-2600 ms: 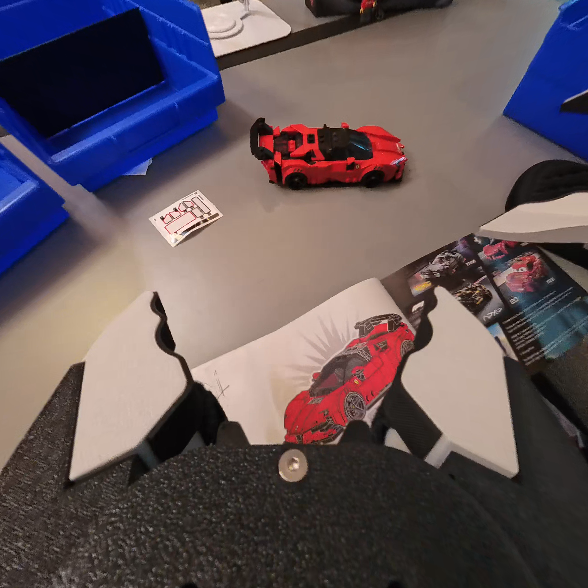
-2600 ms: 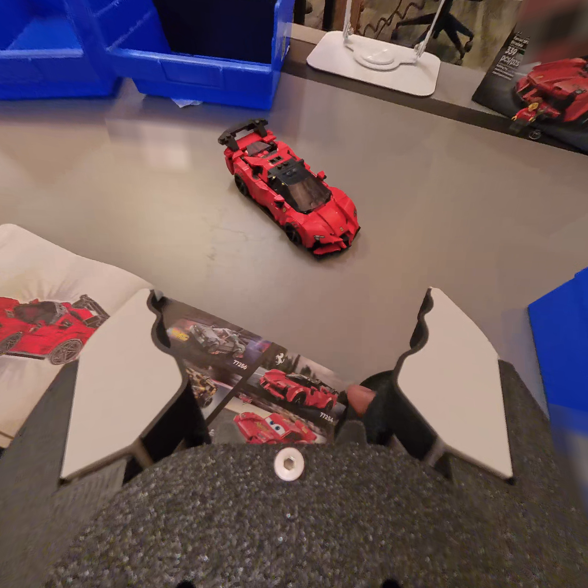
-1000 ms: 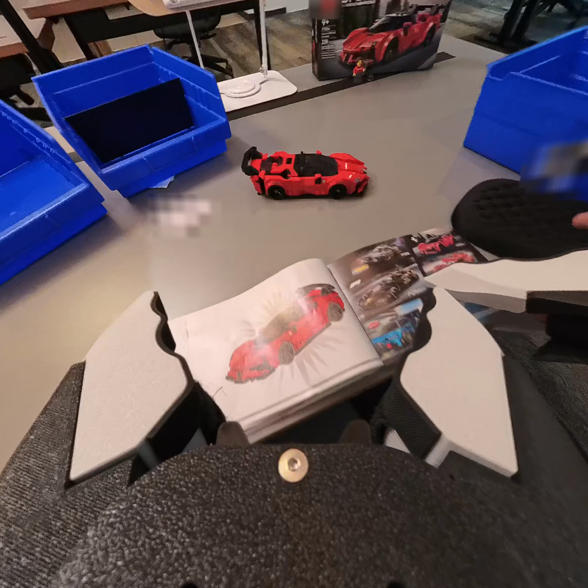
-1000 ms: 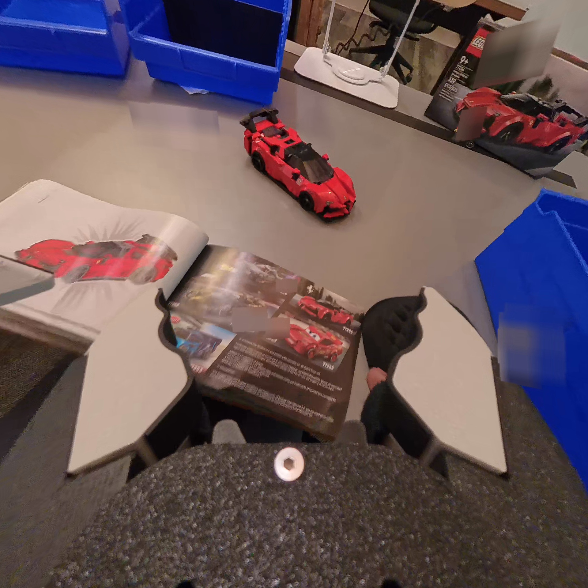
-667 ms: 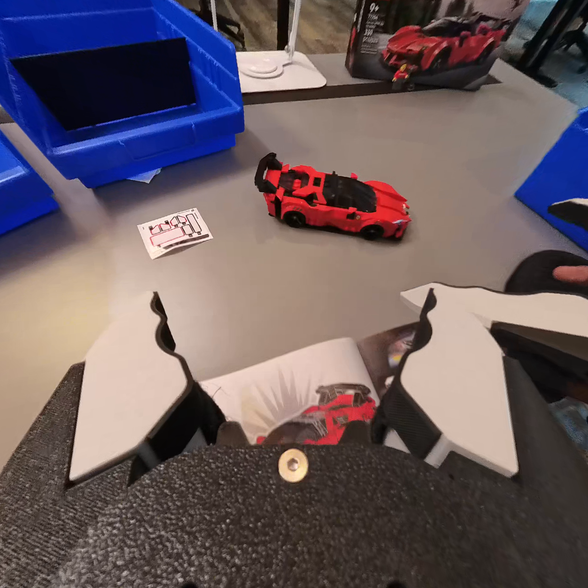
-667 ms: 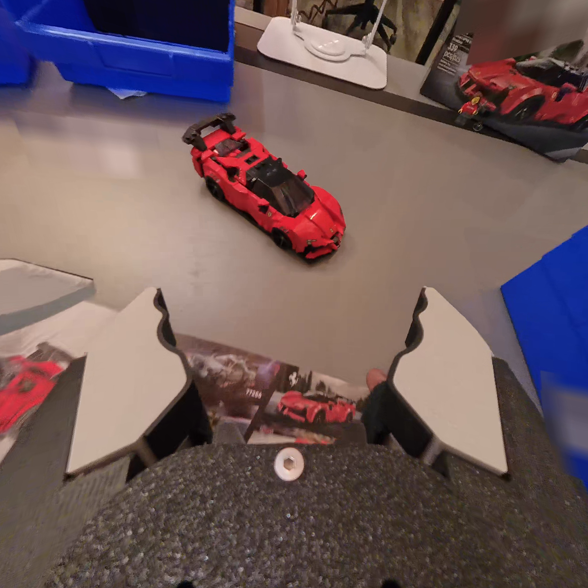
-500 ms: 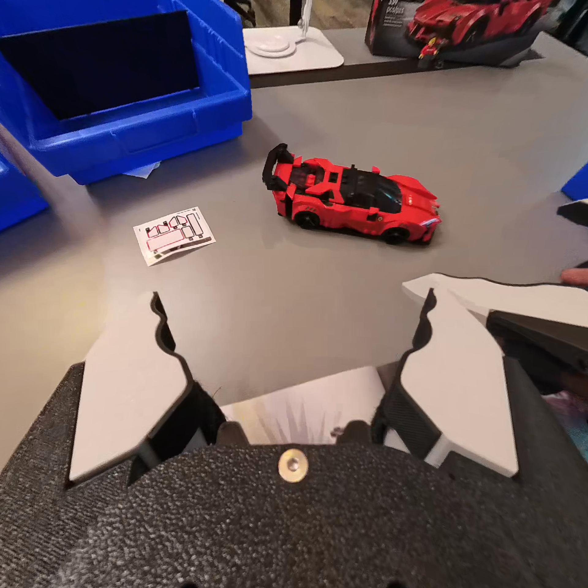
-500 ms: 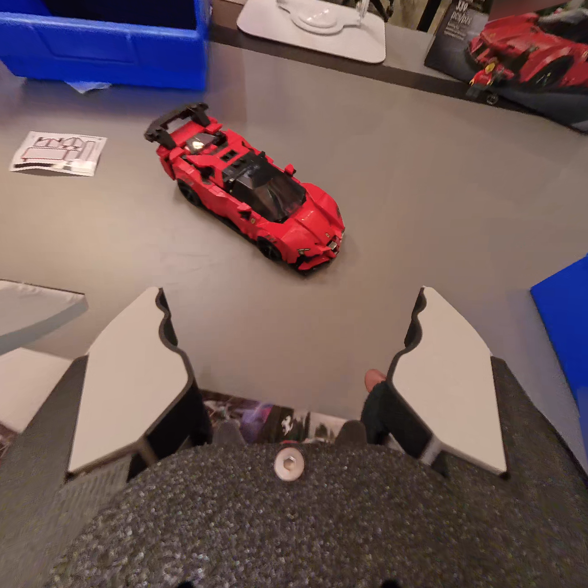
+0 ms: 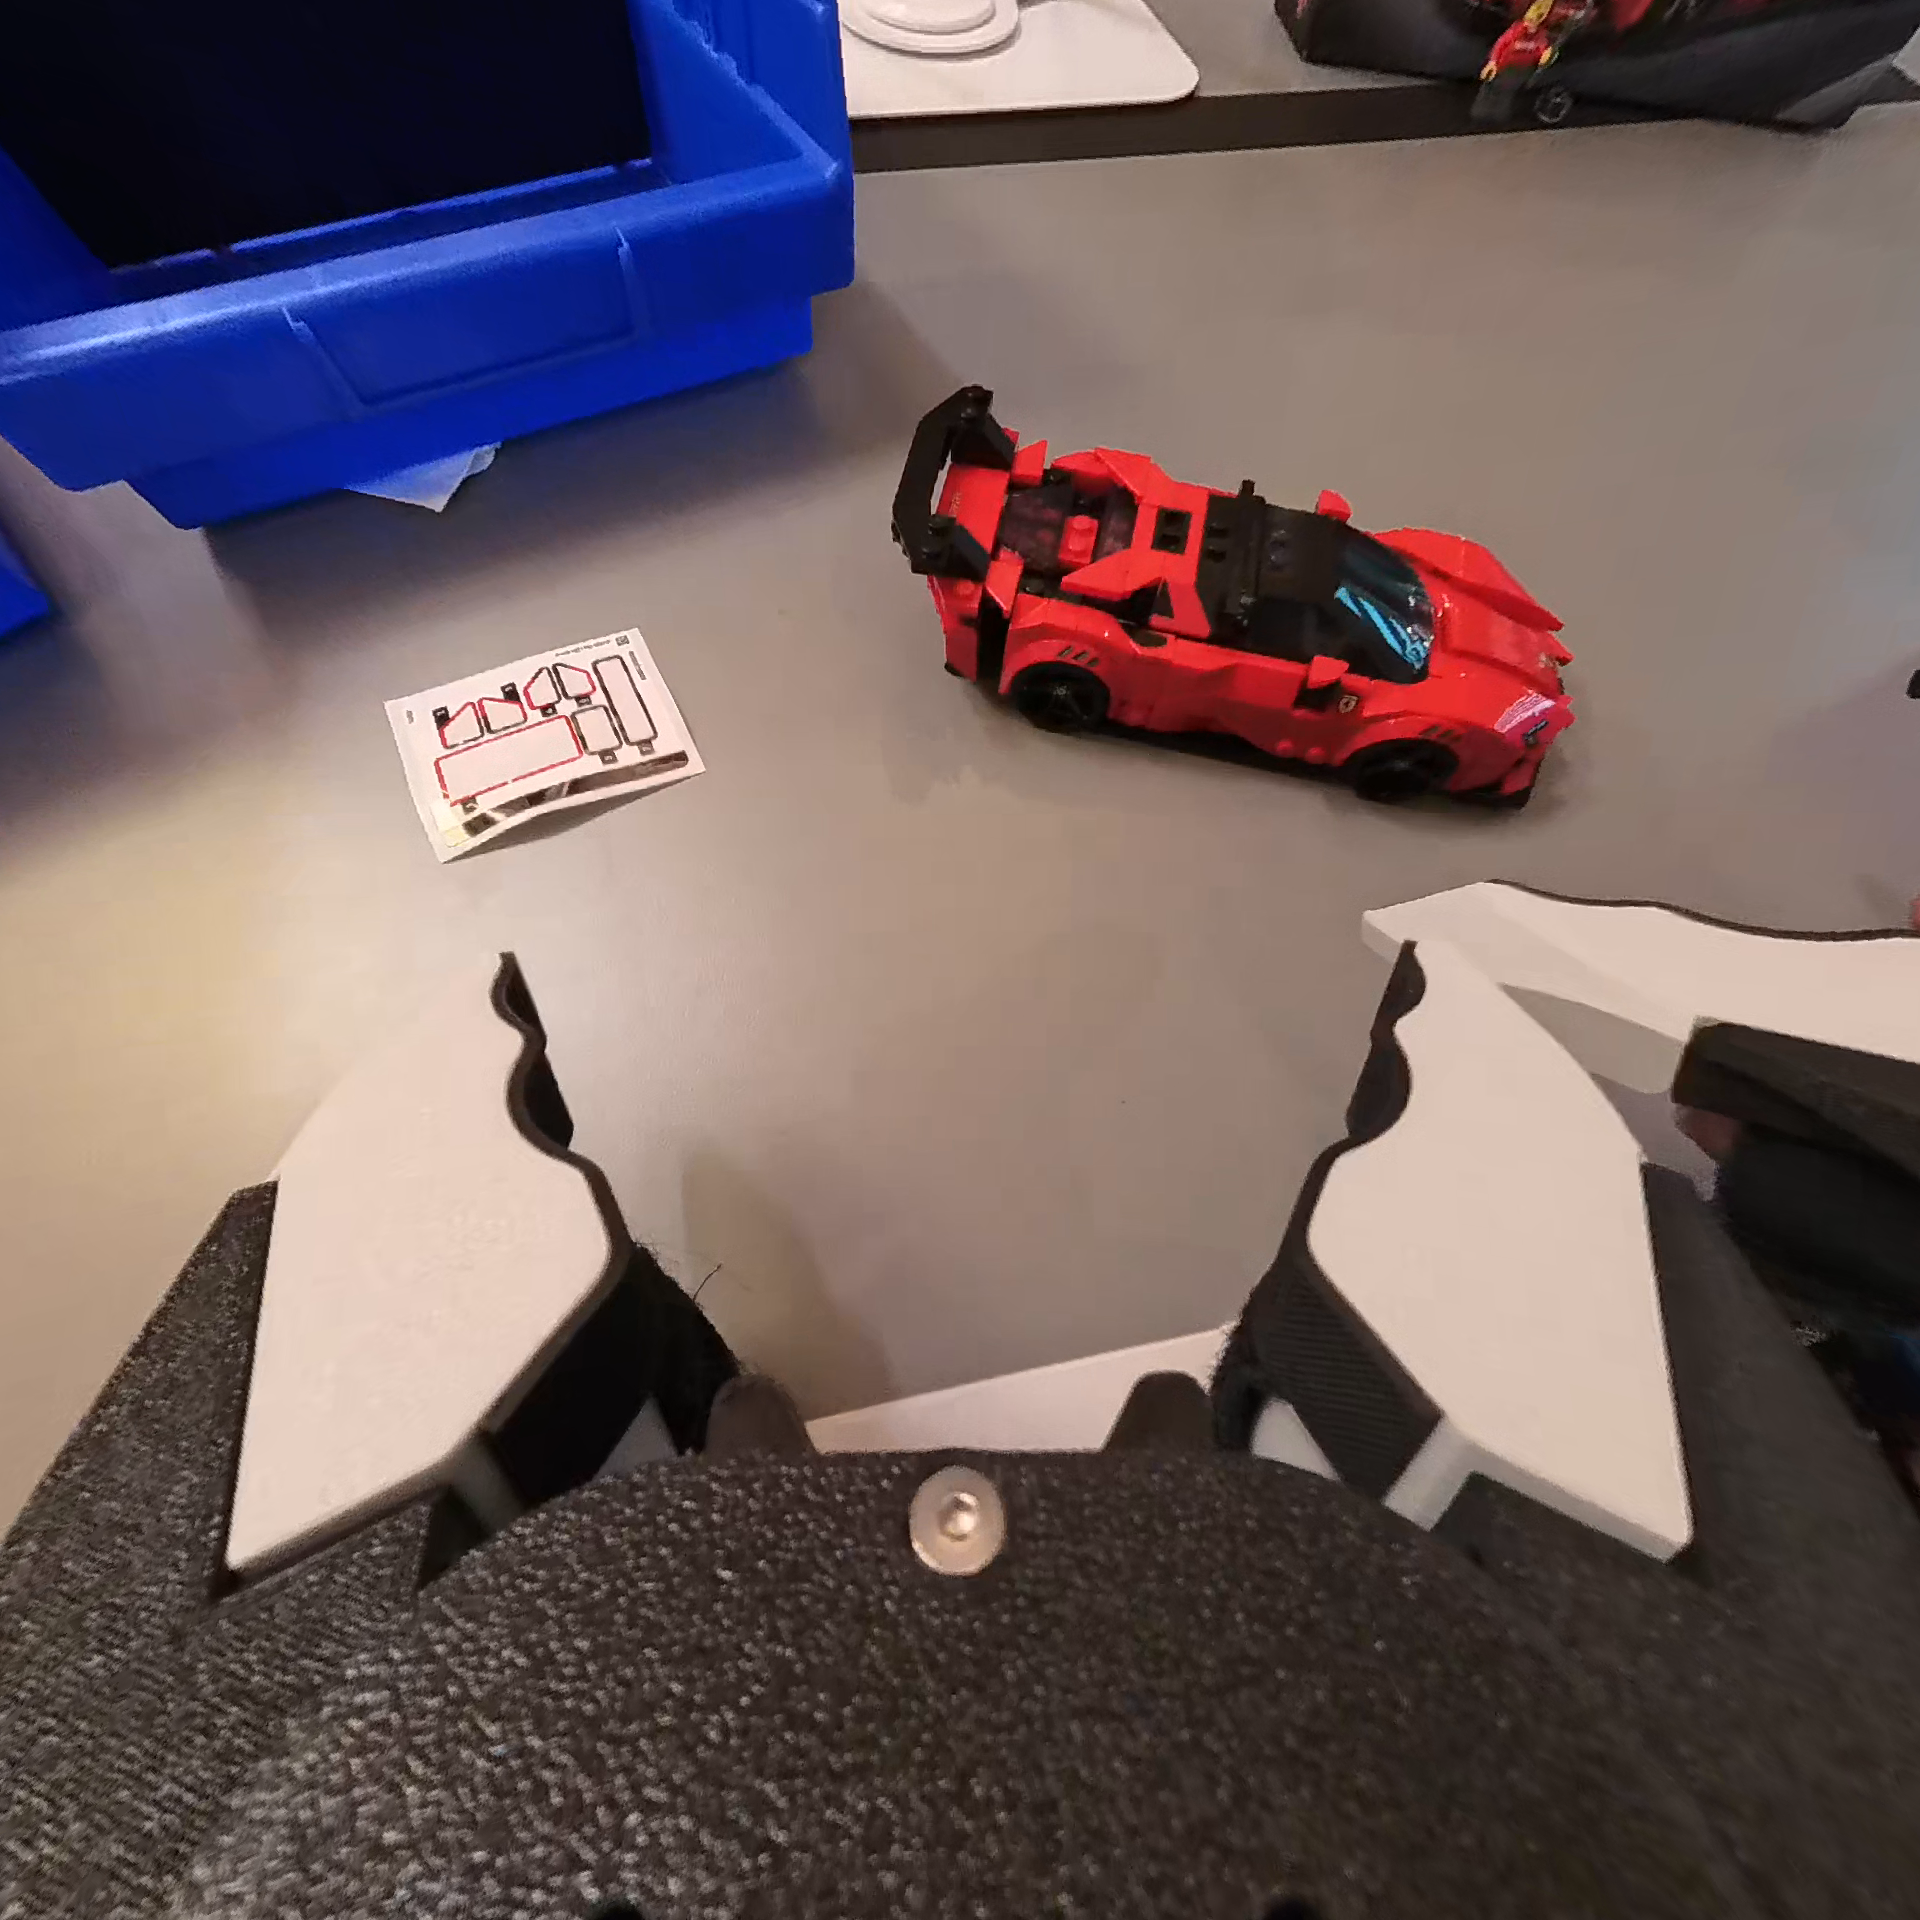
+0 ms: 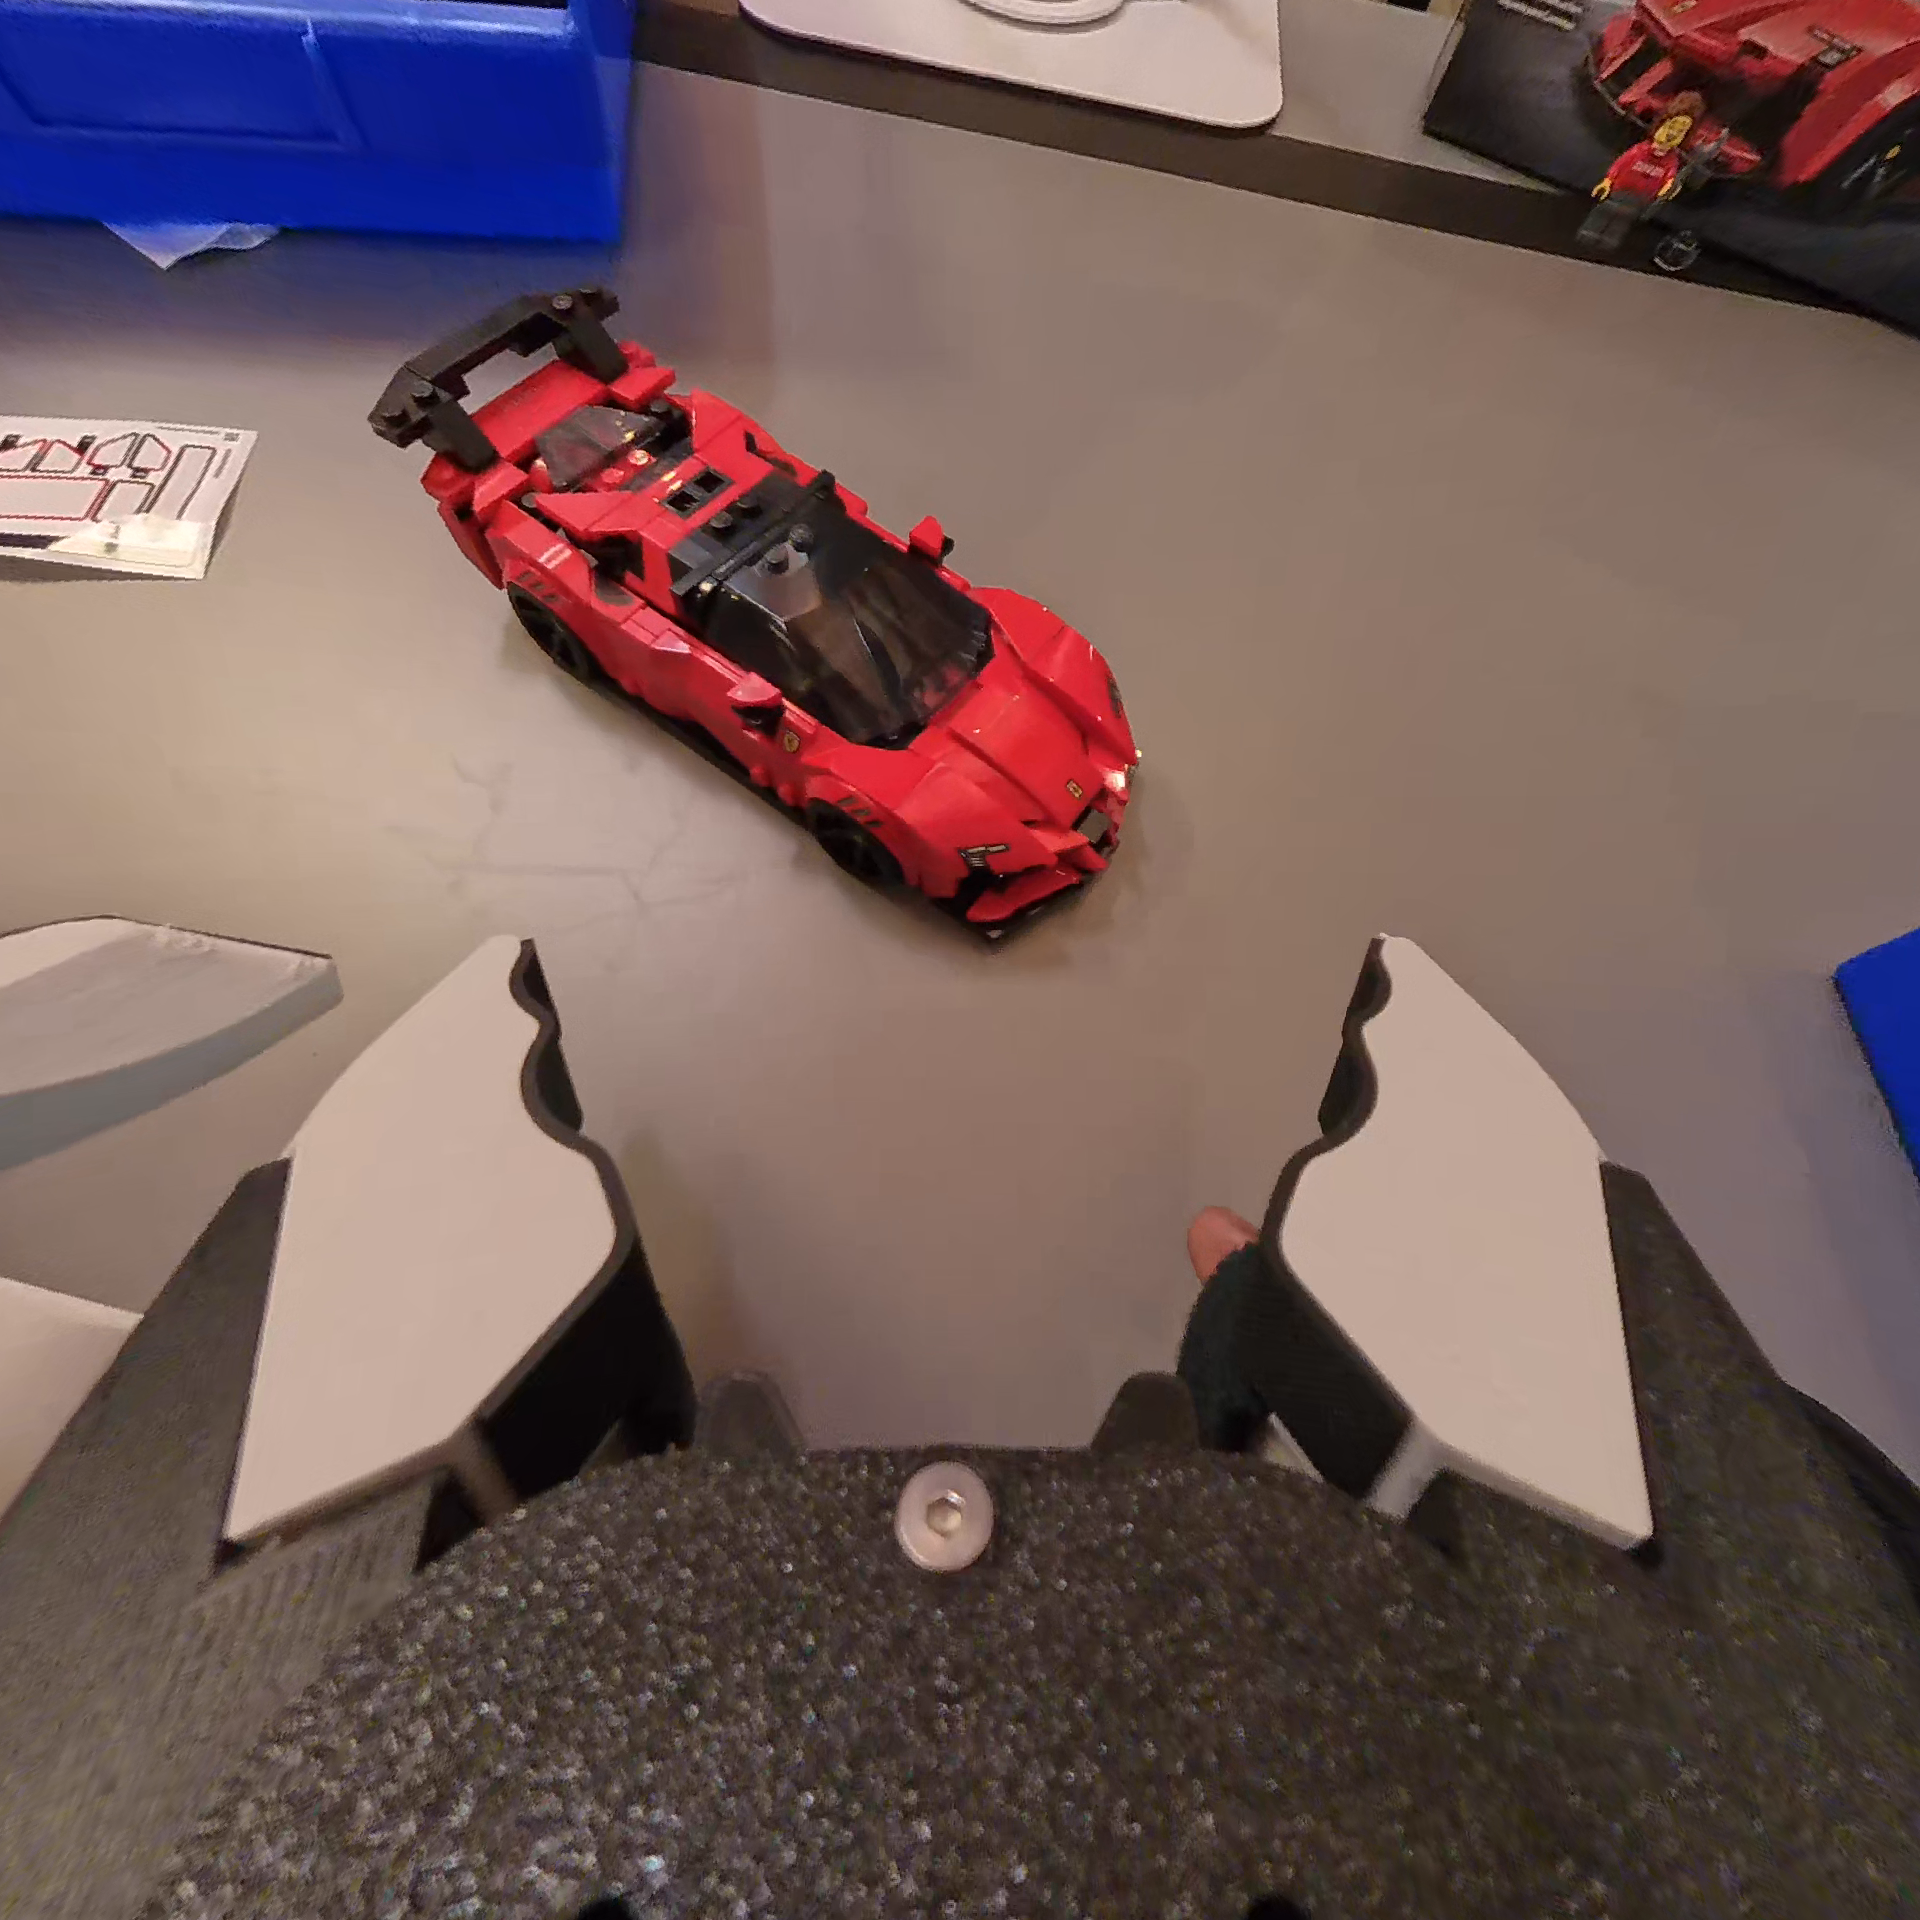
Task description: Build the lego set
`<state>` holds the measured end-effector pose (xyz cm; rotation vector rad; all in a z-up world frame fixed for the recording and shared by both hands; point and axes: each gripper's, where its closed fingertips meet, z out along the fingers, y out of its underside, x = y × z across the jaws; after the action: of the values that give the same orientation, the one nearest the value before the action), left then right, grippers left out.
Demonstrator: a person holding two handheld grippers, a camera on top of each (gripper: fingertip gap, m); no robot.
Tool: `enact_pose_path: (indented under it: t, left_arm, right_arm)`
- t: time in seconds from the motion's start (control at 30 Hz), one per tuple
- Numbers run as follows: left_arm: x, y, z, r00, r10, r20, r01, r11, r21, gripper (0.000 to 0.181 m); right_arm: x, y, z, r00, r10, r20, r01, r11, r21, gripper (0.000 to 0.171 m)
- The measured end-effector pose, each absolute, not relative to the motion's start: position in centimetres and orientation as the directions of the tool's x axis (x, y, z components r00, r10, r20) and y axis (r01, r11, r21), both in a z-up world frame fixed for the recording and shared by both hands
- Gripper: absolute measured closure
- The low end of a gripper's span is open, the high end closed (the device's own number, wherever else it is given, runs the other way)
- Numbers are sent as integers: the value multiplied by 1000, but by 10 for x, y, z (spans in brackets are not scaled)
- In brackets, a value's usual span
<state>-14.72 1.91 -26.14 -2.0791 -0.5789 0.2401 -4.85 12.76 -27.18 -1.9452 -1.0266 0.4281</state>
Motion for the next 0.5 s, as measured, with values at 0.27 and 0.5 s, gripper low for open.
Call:
enact_pose_path:
  t: [0.27, 0.5]
  left_arm:
    - [-148, 22, -261, 872, 486, 56, 305, -451, -839, 35]
    - [-146, 21, -260, 871, 489, 55, 304, -447, -841, 35]
  right_arm:
    - [-54, 124, -272, 591, 801, 88, 496, -275, -824, 31]
    - [-53, 119, -272, 588, 804, 85, 495, -275, -824, 31]
